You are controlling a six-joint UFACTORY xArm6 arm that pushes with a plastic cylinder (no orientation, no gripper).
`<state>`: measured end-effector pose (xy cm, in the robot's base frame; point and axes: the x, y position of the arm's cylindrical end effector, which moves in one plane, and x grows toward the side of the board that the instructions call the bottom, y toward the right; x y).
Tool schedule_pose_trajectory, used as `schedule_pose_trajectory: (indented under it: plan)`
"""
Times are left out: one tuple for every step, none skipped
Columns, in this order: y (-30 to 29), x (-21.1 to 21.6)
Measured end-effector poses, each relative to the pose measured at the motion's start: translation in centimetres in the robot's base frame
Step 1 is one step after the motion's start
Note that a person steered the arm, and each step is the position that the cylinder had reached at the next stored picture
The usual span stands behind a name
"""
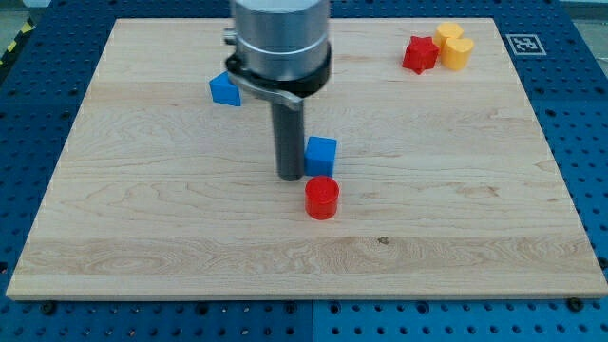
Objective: Slide the blue triangle closer to blue cube
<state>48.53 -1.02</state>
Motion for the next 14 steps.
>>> schedule_pose_trajectory:
  plan:
    - [1.2,0.3]
    - [0.5,0.6]
    - [-2.0,-2.0]
    - [-5.1,-6.5]
    - [-6.2,-7.0]
    - [-9.4,-8.2]
    - [-13.8,-11.4]
    - [-14.3,-14.5]
    - [-14.1,-14.6]
    - [-11.4,-14.5]
    - [-8.7,-13.7]
    - [-6.8,-11.9]
    - [-4.5,-9.6]
    - [-2.1,-8.1]
